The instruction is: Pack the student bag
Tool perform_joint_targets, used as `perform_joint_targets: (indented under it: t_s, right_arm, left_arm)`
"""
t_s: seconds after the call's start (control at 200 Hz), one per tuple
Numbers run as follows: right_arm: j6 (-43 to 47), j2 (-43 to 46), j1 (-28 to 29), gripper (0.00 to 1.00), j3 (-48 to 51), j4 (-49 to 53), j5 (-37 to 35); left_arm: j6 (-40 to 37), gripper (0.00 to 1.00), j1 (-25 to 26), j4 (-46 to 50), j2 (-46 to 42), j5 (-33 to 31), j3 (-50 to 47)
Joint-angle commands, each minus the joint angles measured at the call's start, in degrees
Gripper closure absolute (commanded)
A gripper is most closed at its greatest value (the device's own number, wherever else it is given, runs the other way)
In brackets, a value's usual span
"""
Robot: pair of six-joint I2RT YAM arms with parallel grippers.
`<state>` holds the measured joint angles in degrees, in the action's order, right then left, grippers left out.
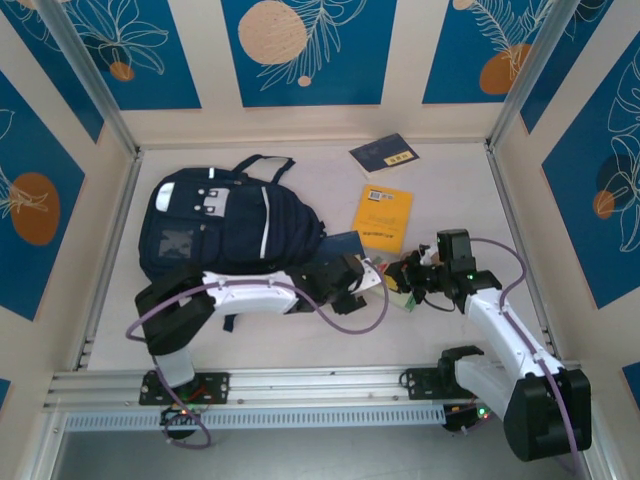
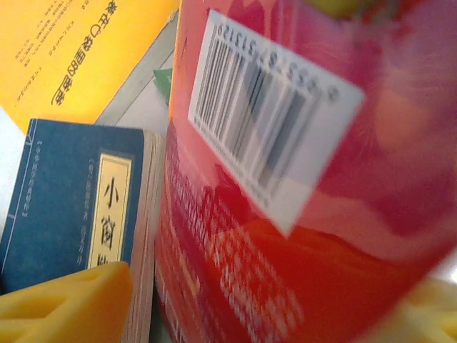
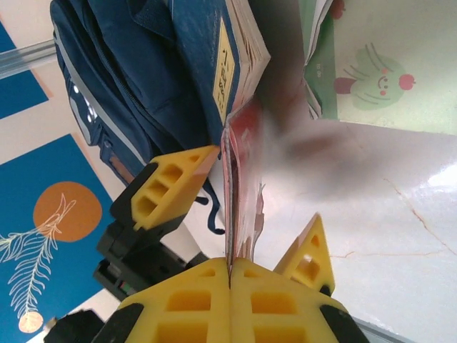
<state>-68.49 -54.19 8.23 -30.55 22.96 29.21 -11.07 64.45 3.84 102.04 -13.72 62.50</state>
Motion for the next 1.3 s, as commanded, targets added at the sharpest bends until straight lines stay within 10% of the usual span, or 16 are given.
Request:
perform_joint_targets:
  t_s: [0.0, 0.165, 0.315, 0.68, 1.01, 1.295]
  right_arm:
    - [-1.90, 1.75, -0.31, 1.00, 1.05, -0.25, 2.76]
    - [-2.22, 3.59, -1.23, 1.00, 1.00, 1.47, 2.52]
    - [-2.62, 5.36, -2.79, 1.00, 0.70, 2.25, 2.86]
    - [2.88, 13.79, -6.12, 0.33, -6.65, 6.93, 0.96]
    - [5.13, 17.27, -0.68, 0.30, -4.94, -0.74, -3.79]
    - [4.35, 20.88, 17.47, 0.29, -0.11, -13.29, -19.84]
  left_arm:
    - [-1.17, 0.36, 0.62, -1.95, 1.50, -1.86, 3.27]
    - [-0.18, 0.80, 0.59, -4.12, -0.11, -2.63, 1.23]
    - [0.64, 0.99, 0.59, -4.37, -2.54, -1.35, -0.73]
    - [8.72, 0.99, -1.72, 0.39, -13.59, 4.40, -1.52]
    - [35.29, 0.98, -10.14, -5.32, -25.01, 18.78, -6.73]
    - [60.47, 0.95, -14.57, -23.73, -36.84, 13.13, -18.42]
